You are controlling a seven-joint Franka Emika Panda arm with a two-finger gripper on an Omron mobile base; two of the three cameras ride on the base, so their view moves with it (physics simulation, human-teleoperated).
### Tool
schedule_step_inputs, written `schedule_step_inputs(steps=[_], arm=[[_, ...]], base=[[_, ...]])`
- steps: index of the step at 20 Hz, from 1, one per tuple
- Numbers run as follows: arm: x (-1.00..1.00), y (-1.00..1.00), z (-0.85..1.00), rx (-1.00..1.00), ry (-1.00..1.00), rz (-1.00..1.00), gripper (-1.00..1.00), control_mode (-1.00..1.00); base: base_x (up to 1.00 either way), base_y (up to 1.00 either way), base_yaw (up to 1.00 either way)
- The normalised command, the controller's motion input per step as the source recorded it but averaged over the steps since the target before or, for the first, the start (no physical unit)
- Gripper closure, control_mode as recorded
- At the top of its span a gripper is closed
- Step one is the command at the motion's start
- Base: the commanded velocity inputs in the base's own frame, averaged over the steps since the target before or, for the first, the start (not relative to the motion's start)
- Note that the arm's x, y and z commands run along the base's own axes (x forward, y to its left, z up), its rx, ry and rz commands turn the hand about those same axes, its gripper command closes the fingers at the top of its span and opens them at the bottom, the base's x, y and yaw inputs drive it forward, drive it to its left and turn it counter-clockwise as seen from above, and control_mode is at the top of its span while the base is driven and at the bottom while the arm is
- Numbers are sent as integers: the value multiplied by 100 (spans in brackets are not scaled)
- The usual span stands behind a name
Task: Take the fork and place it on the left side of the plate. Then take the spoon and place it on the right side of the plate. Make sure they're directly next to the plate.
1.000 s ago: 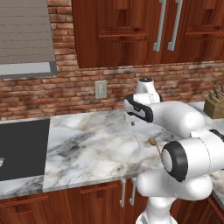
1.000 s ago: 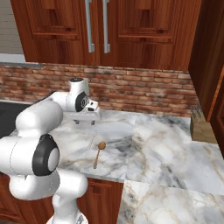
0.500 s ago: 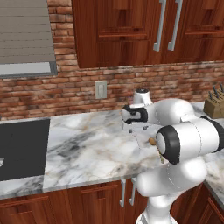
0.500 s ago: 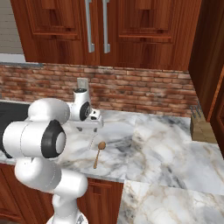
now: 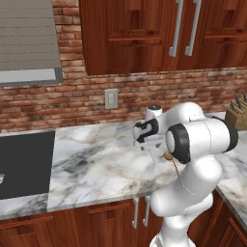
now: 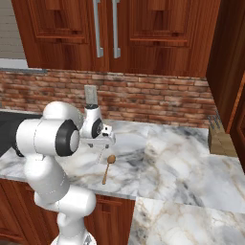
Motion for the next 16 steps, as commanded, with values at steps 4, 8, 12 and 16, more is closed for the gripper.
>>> schedule_step_inputs(steps=[4, 8, 12, 16], arm=[[7, -2, -30, 0, 0, 0, -100, -100], [0, 0, -26, 0, -1, 0, -100, -100], [0, 0, -32, 0, -1, 0, -100, -100], [3, 0, -30, 0, -1, 0, -100, -100]], base=[[0, 0, 0], [0, 0, 0], [0, 0, 0], [0, 0, 0]])
